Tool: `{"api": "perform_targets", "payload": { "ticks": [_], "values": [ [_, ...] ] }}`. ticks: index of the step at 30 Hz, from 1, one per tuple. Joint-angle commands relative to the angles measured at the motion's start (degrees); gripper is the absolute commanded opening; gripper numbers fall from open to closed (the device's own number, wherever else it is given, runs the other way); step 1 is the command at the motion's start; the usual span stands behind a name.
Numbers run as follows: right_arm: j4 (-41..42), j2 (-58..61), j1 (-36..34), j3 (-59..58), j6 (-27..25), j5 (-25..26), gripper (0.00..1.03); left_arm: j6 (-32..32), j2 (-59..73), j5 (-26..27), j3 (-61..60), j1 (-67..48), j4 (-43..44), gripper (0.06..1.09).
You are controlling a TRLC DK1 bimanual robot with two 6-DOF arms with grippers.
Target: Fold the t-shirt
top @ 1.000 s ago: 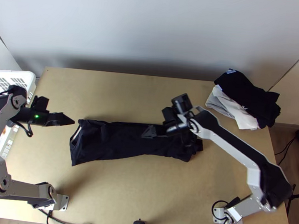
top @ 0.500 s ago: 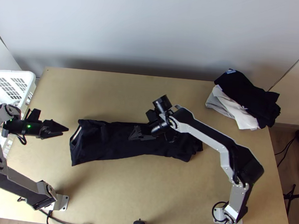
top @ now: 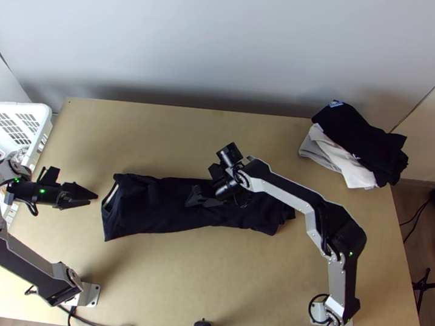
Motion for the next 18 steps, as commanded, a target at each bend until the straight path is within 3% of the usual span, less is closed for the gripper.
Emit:
{"api": "perform_targets", "payload": {
  "ticks": [1,11,18],
  "values": [
    [2.00,3.19,-0.99,0.05,-0.56,0.12,0.98,0.51,0.99,-4.44,-1.65,-1.28,4.83,1.04],
    [3.06,4.25,-1.70,-0.04,-0.65,0.12,0.98,0.15,0.90,-4.71,-2.44,-4.53,5.53,1.04],
    [3.32,4.25,-1.70,-0.21,-0.74,0.20,0.98,0.59,0.82,2.06,-2.44,-8.05,3.51,1.04]
  ]
}}
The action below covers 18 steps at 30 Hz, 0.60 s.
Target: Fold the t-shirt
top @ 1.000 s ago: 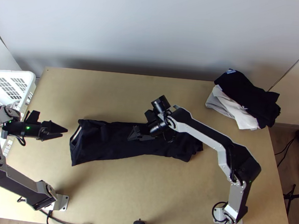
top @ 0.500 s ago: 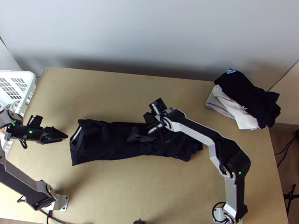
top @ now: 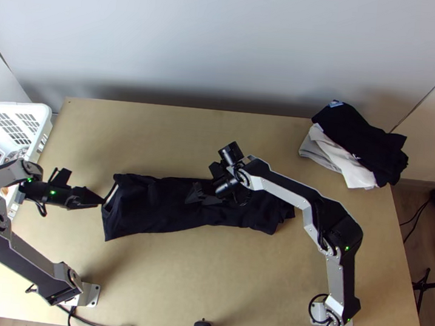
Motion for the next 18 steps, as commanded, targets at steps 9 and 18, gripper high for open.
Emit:
{"api": "perform_targets", "payload": {
  "ticks": [9,18],
  "values": [
    [0.35,0.36,-0.12,-0.19,-0.55,0.71,0.98,0.57,2.71,12.55,3.98,-10.01,-4.53,1.04],
    [0.44,0.27,-0.21,-0.10,-0.90,0.71,0.98,-0.83,5.08,15.19,7.50,-15.02,-5.06,1.04]
  ]
}}
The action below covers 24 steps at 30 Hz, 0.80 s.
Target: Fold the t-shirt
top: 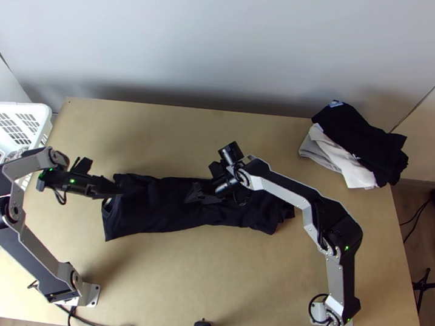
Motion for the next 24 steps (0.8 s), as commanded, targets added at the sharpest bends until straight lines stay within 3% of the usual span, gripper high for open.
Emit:
{"api": "perform_targets", "payload": {
  "ticks": [1,5,14,24],
  "values": [
    [0.02,-0.06,-0.08,0.05,-0.20,0.01,0.98,-0.77,1.39,1.85,2.10,-3.06,-0.64,1.04],
    [0.02,-0.06,-0.17,0.05,-0.37,0.01,0.98,-0.68,0.86,0.01,2.19,-1.75,-1.17,1.04],
    [0.11,0.12,-0.17,0.14,-0.37,0.01,0.98,0.11,-1.95,-15.11,1.48,5.73,2.61,1.04],
    [0.11,0.03,-0.17,-0.04,-0.46,0.01,0.98,1.34,0.16,-18.01,0.52,9.07,4.90,1.04]
  ]
}}
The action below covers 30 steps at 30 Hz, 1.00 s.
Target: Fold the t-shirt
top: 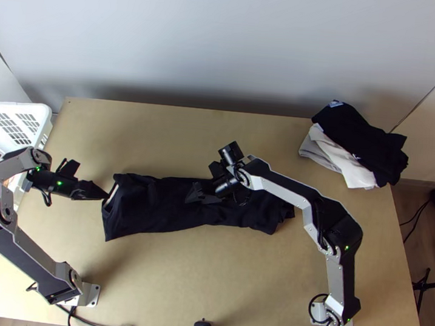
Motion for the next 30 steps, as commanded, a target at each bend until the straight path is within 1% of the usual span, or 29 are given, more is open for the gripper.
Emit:
{"api": "perform_targets", "payload": {
  "ticks": [1,11,17,23,27,30],
  "values": [
    [0.02,-0.01,0.03,-0.06,0.02,0.03,0.98,0.31,1.32,-2.64,-0.66,1.33,1.53,1.04],
    [0.02,0.07,0.03,0.03,0.02,0.03,0.98,-0.04,3.96,2.81,-2.16,-5.35,-0.58,1.04],
    [0.02,0.07,0.03,0.03,0.02,0.03,0.98,-0.48,4.48,4.65,-1.54,-7.64,-1.63,1.04],
    [0.02,0.07,0.03,0.03,-0.07,0.03,0.98,-0.13,5.10,10.28,0.57,-9.05,-5.06,1.04],
    [0.02,-0.01,0.03,-0.06,-0.24,0.03,0.98,-0.13,5.62,12.30,1.45,-10.19,-5.94,1.04],
    [0.02,-0.01,0.03,0.03,-0.33,0.03,0.98,-0.13,5.62,14.93,2.06,-11.33,-6.73,1.04]
  ]
}}
